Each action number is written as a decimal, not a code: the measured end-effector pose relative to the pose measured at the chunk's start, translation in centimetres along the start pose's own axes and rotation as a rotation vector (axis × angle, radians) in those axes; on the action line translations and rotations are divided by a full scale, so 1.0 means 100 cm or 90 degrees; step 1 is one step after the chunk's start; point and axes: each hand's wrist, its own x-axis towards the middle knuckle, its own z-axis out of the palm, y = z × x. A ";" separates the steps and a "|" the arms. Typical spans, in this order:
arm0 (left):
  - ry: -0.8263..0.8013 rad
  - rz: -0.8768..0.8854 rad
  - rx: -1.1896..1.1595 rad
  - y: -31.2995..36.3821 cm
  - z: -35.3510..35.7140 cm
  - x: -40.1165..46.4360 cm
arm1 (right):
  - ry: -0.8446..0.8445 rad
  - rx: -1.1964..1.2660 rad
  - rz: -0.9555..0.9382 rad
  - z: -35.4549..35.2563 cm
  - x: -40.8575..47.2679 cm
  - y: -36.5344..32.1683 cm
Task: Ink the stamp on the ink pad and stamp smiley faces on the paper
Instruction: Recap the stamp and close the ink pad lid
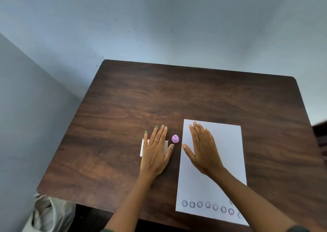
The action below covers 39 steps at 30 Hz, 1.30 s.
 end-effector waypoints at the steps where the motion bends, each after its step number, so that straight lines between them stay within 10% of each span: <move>1: -0.003 -0.008 0.016 -0.001 -0.003 -0.003 | -0.006 -0.001 0.003 -0.002 -0.002 -0.001; 23: -0.061 0.007 0.118 -0.041 0.004 -0.039 | -0.273 -0.117 0.088 0.008 -0.024 0.030; 39: -0.054 -0.021 0.048 -0.036 0.009 -0.031 | -0.126 -0.045 0.084 -0.003 0.003 0.011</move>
